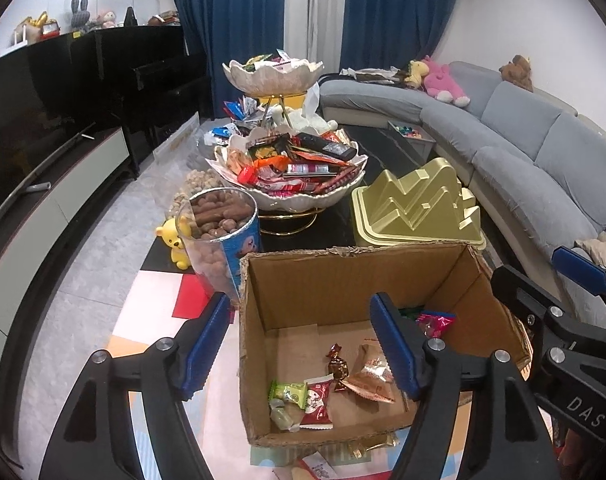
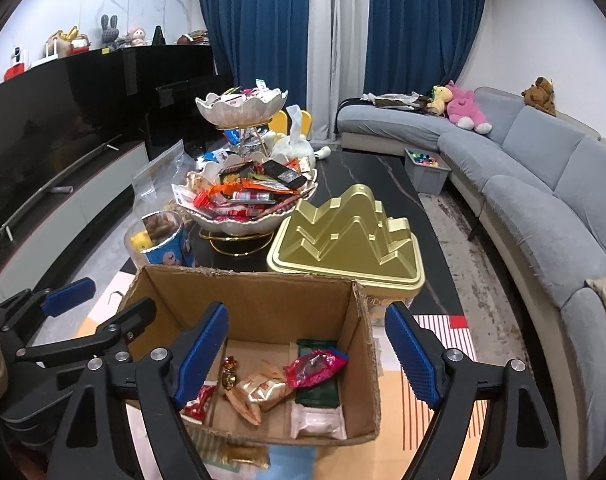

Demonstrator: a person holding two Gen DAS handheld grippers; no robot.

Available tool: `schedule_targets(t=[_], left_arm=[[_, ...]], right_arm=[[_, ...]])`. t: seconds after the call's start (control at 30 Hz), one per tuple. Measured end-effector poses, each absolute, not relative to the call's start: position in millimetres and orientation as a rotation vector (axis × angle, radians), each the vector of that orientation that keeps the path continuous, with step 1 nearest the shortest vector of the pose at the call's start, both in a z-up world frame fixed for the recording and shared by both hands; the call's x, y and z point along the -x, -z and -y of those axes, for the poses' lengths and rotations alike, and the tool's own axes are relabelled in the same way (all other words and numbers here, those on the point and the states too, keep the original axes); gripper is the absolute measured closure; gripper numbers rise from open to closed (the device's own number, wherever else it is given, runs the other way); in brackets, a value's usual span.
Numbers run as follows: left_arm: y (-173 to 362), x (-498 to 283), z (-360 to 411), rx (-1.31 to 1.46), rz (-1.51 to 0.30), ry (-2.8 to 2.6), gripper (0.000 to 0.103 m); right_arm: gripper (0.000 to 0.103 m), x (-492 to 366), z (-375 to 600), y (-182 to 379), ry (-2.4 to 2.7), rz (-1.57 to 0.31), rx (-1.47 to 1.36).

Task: Organize snacks
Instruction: 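Withdraw both open tools from the box and lower toward the remaining mat snacks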

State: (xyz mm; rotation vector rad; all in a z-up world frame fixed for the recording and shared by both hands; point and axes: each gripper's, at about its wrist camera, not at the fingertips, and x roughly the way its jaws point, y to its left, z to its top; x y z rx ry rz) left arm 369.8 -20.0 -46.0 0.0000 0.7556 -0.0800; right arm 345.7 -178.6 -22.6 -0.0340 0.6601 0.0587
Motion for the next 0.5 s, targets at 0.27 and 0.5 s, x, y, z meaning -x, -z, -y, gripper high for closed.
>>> schedule_targets(t=[0.27,0.5], left_arm=[[32.5,-354.5,17.5,-0.001,-0.732,0.076,0.029],[20.4,-337.6,17.8,-0.012,-0.710,0.079,0.029]], right_arm=[[0.022,-331.1,181.8,13.1,-0.049,-0.647,0.023],[0.022,-317.4,183.5,5.6,-0.048,-0.637,0.011]])
